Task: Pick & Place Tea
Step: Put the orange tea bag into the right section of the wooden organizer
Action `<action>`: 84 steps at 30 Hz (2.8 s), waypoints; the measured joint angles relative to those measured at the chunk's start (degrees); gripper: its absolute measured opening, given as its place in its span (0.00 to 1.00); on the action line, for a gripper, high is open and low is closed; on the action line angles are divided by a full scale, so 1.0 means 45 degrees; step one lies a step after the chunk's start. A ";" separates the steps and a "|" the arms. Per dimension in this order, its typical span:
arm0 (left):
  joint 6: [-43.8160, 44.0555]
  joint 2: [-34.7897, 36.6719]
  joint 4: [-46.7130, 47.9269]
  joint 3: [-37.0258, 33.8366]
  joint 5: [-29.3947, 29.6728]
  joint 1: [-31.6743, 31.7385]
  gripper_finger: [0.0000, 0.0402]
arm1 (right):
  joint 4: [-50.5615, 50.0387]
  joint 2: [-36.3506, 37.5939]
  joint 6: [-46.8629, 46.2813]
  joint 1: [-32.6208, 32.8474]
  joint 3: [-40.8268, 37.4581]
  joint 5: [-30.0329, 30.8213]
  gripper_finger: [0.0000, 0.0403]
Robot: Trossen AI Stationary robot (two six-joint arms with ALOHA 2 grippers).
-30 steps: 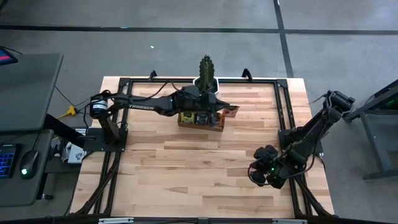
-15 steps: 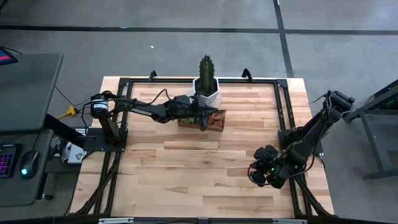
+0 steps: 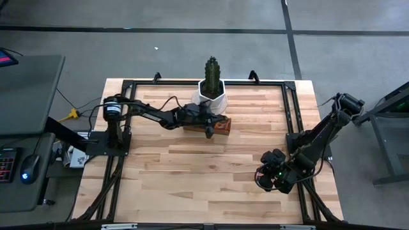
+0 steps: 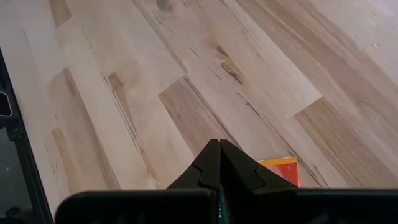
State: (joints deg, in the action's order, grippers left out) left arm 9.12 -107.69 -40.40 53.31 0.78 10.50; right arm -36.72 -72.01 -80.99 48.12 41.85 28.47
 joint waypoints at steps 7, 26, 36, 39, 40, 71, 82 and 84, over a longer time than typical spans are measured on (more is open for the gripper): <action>-0.0036 -0.0061 0.0368 0.0292 0.0353 0.0005 0.00 | 0.0071 0.0000 -0.0005 0.0000 0.0000 -0.0029 0.00; -0.0587 -0.0061 0.2085 0.0644 0.0644 0.0203 0.02 | 0.0071 0.0000 0.0005 0.0000 0.0000 0.0020 0.00; -0.0631 -0.0061 0.1435 0.0648 0.0702 0.0262 0.34 | 0.0071 0.0000 0.0004 0.0000 0.0000 -0.0033 0.00; -0.0631 -0.0061 0.1046 0.0644 0.0281 0.0262 0.43 | -0.0113 0.0000 -0.0152 -0.0024 0.0000 -0.0376 0.00; -0.0628 -0.0060 0.0801 0.0644 0.0116 0.0262 0.45 | -0.0330 0.0000 -0.0314 -0.0029 0.0003 -0.0652 0.00; 0.1202 0.1163 0.1843 0.0648 -0.0011 -0.4689 0.00 | 0.0936 -0.0092 -0.5176 0.0269 -0.2025 -0.3618 0.00; 0.1774 0.1163 0.3714 0.0648 0.1015 -0.5791 0.00 | 0.2777 -0.0092 -0.5450 -0.0622 -0.3177 -0.4442 0.00; 0.2093 0.1167 0.4053 0.0648 0.1027 -0.5809 0.00 | 0.3026 -0.0092 -0.5858 -0.0622 -0.3382 -0.4590 0.00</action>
State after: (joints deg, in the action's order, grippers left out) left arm 18.54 -102.43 -22.16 56.23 5.40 -15.64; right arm -23.11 -72.42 -107.35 45.32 26.62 7.81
